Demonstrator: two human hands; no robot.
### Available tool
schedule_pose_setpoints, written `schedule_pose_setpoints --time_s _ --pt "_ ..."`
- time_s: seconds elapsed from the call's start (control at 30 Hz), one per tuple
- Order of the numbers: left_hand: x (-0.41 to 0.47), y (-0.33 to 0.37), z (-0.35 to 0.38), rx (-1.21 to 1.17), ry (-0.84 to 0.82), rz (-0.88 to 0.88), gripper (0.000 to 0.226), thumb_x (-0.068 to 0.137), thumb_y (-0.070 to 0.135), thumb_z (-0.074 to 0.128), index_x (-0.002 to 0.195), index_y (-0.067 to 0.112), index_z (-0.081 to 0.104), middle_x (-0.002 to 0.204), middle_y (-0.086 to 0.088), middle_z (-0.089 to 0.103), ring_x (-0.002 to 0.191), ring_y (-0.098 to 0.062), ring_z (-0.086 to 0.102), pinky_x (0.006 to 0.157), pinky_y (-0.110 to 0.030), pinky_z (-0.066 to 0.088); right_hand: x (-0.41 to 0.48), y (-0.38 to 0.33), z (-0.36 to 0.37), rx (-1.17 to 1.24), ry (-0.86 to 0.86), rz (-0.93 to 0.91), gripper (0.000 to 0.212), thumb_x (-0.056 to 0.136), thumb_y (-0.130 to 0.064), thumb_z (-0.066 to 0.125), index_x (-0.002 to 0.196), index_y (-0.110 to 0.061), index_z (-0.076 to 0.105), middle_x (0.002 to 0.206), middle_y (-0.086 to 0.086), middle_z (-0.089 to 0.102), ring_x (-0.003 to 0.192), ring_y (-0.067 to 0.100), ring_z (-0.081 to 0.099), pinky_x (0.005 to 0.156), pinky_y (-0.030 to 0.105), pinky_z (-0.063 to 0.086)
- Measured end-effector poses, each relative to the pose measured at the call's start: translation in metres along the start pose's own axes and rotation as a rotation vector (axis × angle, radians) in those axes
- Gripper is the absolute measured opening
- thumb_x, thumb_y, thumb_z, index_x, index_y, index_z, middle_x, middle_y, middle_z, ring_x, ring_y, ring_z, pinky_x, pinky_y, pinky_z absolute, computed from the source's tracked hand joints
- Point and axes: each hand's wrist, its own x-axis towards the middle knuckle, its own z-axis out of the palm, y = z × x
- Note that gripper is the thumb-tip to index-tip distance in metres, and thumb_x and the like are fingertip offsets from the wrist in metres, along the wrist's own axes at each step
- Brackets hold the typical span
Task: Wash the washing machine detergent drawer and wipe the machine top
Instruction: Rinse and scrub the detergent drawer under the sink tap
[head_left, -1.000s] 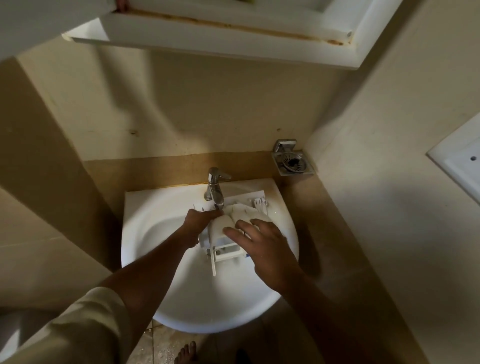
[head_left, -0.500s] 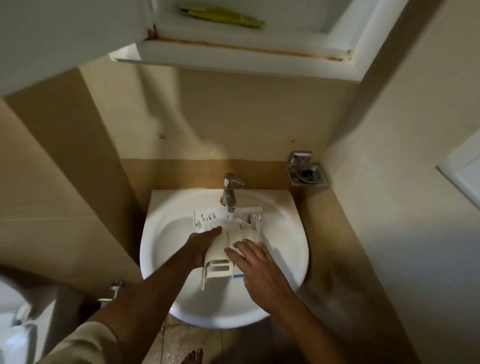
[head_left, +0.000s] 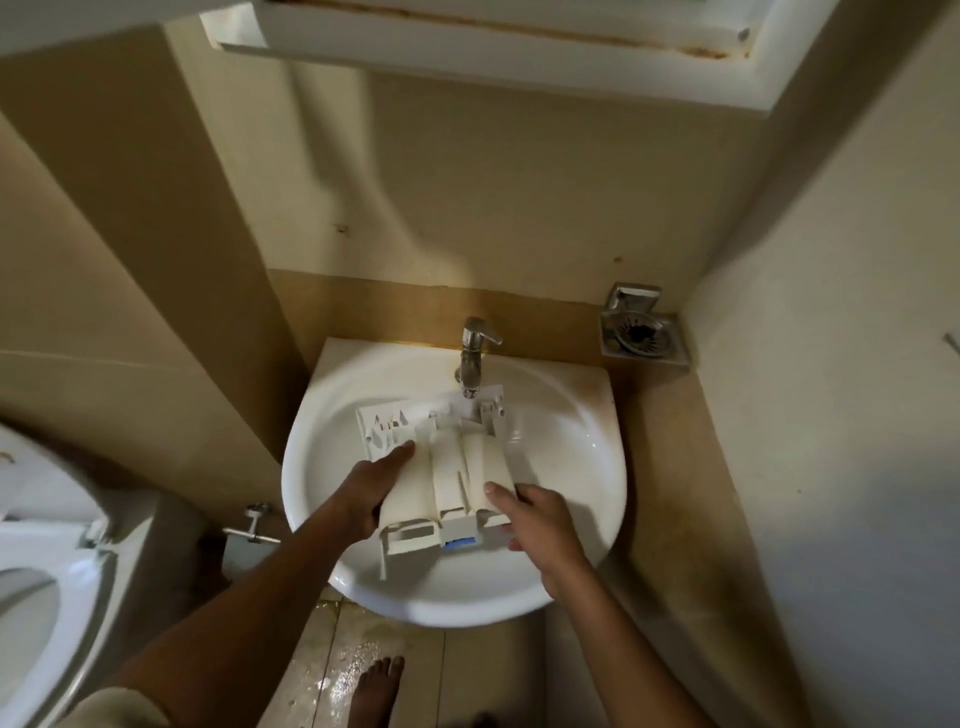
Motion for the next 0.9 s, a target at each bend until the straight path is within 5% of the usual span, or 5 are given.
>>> schedule_pose_setpoints --time_s 0.13,0.33,0.43,0.57,0.9 --pt "-0.018 -0.009 0.024 -0.018 0.014 0.011 0.04 0.094 0.035 0.065 0.122 0.006 0.062 0.107 -0.021 0.072 0.091 -0.036 0.071 0.068 -0.039 0.061 -0.003 -0.004 -0.006 -0.153 0.193 -0.068 0.039 0.085 -0.039 0.061 0.058 -0.012 0.055 0.056 -0.001 0.056 0.055 0.016 0.051 0.056 0.029 0.037" --pt "-0.039 0.002 0.001 -0.072 0.049 0.019 0.021 0.096 0.032 0.063 0.107 0.014 0.063 0.095 -0.015 0.071 0.08 -0.03 0.069 0.053 -0.033 0.058 -0.01 -0.01 0.008 -0.158 0.109 -0.163 0.045 0.085 -0.043 0.063 0.053 -0.017 0.044 0.048 -0.008 0.042 0.053 0.013 0.041 0.055 0.03 0.032" --pt "-0.04 0.008 0.001 -0.029 0.046 0.021 0.029 0.096 0.037 0.063 0.112 0.012 0.062 0.096 -0.014 0.071 0.079 -0.029 0.069 0.048 -0.029 0.056 -0.01 -0.015 0.012 -0.16 0.106 -0.1 0.037 0.082 -0.051 0.061 0.072 -0.016 0.058 0.069 -0.007 0.06 0.068 0.016 0.057 0.061 0.032 0.042" --pt "-0.035 0.011 0.002 0.122 -0.022 -0.012 0.045 0.093 0.045 0.064 0.121 0.01 0.06 0.103 -0.016 0.072 0.089 -0.031 0.07 0.062 -0.034 0.057 -0.006 -0.018 0.005 -0.15 -0.028 0.106 0.078 0.066 -0.079 0.06 0.115 -0.018 0.056 0.107 -0.001 0.064 0.087 0.015 0.059 0.062 0.028 0.044" --pt "-0.059 -0.002 0.022 -0.26 -0.044 0.131 0.049 0.082 0.024 0.08 0.119 0.001 0.058 0.101 -0.014 0.076 0.088 -0.028 0.075 0.068 -0.037 0.061 0.02 -0.01 -0.026 0.01 -0.248 0.191 0.052 0.074 -0.061 0.069 0.11 -0.023 0.071 0.102 0.007 0.074 0.102 0.027 0.066 0.091 0.044 0.052"
